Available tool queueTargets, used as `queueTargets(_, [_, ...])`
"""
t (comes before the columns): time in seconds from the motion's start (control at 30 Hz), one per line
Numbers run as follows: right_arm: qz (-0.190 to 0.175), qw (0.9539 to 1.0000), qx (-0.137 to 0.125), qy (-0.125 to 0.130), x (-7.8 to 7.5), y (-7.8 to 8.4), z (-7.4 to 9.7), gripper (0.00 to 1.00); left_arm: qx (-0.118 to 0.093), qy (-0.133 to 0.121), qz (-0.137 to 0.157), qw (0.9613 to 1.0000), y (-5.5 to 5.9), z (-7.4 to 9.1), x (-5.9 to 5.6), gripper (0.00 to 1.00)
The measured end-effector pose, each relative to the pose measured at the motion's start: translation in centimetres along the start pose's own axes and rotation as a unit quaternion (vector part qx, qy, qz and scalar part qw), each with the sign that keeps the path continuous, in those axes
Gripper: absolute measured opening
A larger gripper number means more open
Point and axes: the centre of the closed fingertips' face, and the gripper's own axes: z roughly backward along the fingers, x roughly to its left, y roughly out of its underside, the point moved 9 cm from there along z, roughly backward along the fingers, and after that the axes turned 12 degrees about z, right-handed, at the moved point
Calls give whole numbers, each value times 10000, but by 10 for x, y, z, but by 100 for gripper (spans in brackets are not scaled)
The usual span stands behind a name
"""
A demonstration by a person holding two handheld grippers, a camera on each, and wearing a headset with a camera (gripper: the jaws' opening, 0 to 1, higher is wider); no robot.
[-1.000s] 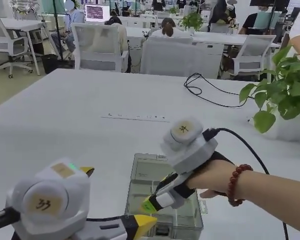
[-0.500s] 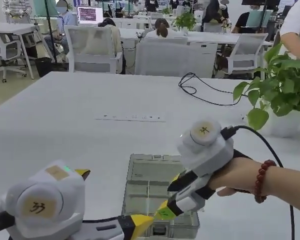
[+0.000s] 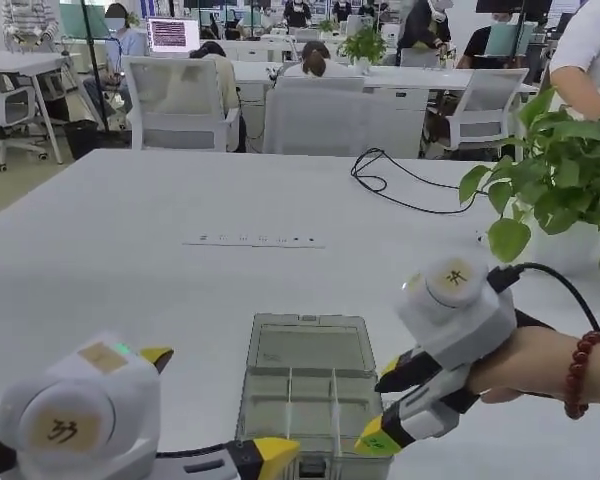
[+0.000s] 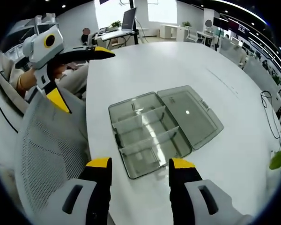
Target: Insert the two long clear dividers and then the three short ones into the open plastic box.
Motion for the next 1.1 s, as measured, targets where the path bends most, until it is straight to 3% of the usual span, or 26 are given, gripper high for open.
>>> queueTargets(0.57, [269, 9983, 509, -38, -7, 56, 4, 49, 79, -88, -52, 9999, -1, -3, -1, 96])
queueTargets(0.83, [567, 9966, 583, -93, -7, 75, -5, 44, 124, -133, -77, 9998, 0, -2, -1, 95])
queueTargets(1.1, [814, 9930, 844, -155, -10, 88, -13, 41, 140, -170, -43, 9997, 2, 0, -2, 94])
